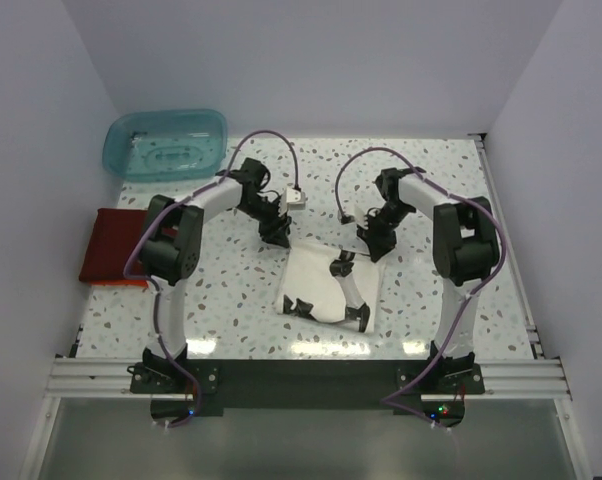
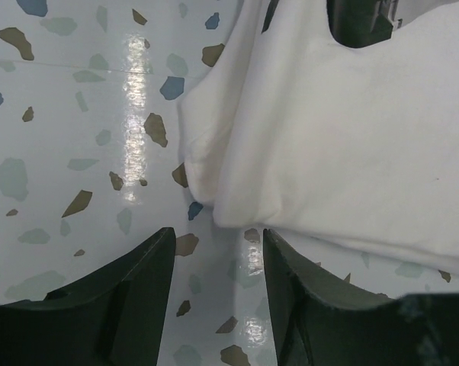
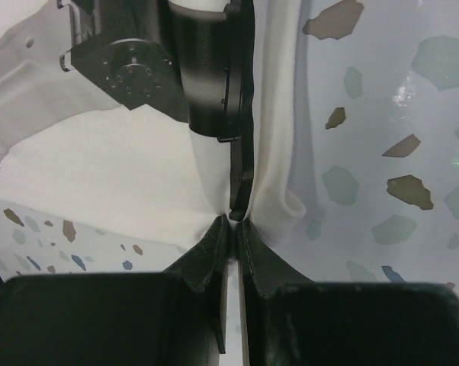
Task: Fold and stack the t-shirts
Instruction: Fold the tshirt
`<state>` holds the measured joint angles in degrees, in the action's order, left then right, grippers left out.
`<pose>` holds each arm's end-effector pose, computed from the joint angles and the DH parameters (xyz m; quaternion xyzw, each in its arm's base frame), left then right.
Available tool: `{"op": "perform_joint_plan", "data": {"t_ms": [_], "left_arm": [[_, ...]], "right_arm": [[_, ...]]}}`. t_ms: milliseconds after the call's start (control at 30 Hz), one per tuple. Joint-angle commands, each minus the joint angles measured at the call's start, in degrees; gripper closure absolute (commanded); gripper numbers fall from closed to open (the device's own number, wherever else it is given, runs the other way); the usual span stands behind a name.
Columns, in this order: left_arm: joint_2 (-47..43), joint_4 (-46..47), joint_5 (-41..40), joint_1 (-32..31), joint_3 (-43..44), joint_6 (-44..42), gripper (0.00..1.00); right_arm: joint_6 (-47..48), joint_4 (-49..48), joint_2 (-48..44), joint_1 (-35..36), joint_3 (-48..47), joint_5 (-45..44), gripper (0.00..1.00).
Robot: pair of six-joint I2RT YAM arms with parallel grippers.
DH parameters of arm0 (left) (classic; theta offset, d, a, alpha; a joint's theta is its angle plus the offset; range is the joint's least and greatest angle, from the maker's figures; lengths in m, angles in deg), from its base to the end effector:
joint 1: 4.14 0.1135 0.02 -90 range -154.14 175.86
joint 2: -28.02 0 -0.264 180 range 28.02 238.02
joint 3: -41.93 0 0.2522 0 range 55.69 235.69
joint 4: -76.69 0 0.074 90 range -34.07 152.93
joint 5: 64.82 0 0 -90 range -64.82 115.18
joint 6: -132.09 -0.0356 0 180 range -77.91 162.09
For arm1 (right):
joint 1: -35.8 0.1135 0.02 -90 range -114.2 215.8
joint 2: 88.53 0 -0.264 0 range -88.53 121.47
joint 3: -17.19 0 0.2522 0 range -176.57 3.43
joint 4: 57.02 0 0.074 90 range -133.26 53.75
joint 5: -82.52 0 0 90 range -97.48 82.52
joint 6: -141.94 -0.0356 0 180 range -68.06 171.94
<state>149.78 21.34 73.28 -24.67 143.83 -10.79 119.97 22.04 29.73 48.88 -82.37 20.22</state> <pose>0.3851 -0.1725 0.1578 0.5833 0.6947 -0.3554 0.2255 0.3563 0.0998 0.1606 -0.6175 0.7465 0.2422 0.0519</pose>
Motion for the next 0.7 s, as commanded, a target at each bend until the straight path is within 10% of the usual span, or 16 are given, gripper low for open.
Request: {"op": "perform_joint_plan", "data": {"t_ms": [0, 467, 667], "left_arm": [[-5.03, 2.29, 3.32, 0.41, -1.82, 1.90, 0.45], [-12.77, 7.22, 11.23, -0.12, -8.60, -2.48, 0.40], [-12.33, 5.20, 12.98, -2.05, -10.97, -4.16, 0.40]], "right_arm": [[-1.14, -6.23, 1.45, -0.16, -0.77, -1.95, 0.93], [-0.70, -13.26, 0.49, 8.19, 3.53, 0.06, 0.87], [-1.32, -15.02, -2.76, 9.07, 6.00, 2.62, 0.65]]}}
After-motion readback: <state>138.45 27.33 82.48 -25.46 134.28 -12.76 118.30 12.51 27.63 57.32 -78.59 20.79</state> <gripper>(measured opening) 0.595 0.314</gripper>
